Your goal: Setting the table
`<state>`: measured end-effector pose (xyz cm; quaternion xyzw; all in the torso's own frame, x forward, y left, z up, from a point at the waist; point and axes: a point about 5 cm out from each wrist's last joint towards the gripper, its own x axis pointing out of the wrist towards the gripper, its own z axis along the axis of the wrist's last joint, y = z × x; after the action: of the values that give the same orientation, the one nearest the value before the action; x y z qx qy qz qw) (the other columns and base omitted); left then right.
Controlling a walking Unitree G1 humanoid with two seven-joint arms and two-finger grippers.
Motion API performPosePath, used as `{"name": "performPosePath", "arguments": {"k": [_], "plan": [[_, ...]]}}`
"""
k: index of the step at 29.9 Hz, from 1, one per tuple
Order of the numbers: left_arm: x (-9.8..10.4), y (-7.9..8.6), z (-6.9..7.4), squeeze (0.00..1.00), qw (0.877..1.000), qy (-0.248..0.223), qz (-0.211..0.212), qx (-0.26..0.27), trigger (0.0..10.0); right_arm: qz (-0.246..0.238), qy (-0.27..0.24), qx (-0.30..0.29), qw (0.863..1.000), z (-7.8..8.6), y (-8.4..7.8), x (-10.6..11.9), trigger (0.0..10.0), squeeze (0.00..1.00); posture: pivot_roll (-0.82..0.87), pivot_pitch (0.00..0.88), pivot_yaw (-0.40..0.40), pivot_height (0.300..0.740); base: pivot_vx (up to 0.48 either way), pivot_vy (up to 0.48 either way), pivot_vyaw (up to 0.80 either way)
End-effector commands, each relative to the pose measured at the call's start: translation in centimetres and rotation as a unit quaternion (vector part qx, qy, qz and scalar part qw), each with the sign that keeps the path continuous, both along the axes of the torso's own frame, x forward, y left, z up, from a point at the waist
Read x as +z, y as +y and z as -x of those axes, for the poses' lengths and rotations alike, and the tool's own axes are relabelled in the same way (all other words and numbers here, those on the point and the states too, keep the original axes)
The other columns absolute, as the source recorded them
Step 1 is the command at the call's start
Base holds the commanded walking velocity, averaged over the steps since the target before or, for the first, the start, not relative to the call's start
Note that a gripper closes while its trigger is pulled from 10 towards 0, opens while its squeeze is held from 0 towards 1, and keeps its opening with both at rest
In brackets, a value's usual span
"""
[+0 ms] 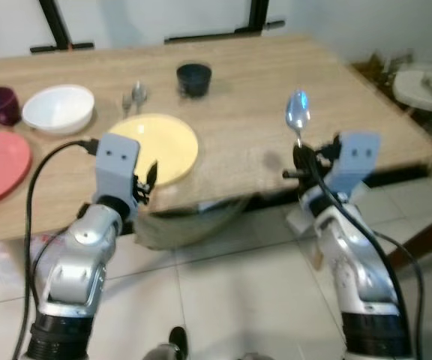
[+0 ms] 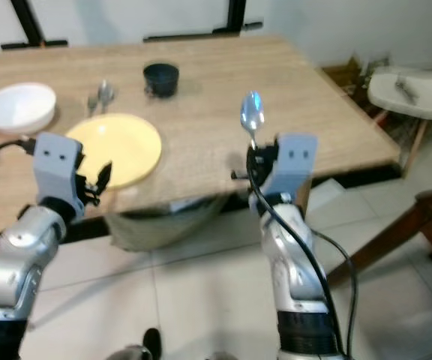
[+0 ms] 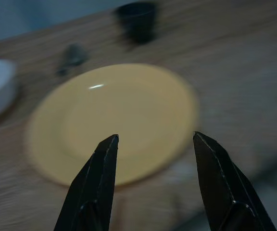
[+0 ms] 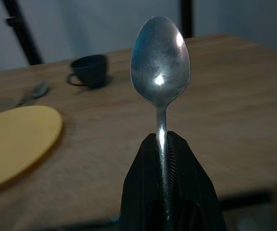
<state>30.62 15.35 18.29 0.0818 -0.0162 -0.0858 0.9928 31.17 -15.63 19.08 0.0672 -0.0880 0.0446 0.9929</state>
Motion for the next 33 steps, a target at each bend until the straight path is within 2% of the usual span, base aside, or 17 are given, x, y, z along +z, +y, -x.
{"name": "performPosePath", "arguments": {"k": [1, 33], "plan": [[-0.33, 0.06, 0.04, 0.0, 1.0, 0.006, -0.005, 0.001, 10.0, 0.0, 0.002, -0.006, 1.0, 0.18, -0.17, -0.17, 10.0, 0.0, -0.11, 0.032, 0.04, 0.74, -0.326, 0.0, 0.0], [-0.43, -0.17, 0.0, 0.0, 1.0, 0.007, -0.003, -0.004, 10.0, 0.003, 0.003, -0.005, 1.0, 0.17, -0.19, -0.21, 10.0, 0.0, -0.11, 0.032, 0.038, 0.74, -0.326, 0.0, 0.0]]}}
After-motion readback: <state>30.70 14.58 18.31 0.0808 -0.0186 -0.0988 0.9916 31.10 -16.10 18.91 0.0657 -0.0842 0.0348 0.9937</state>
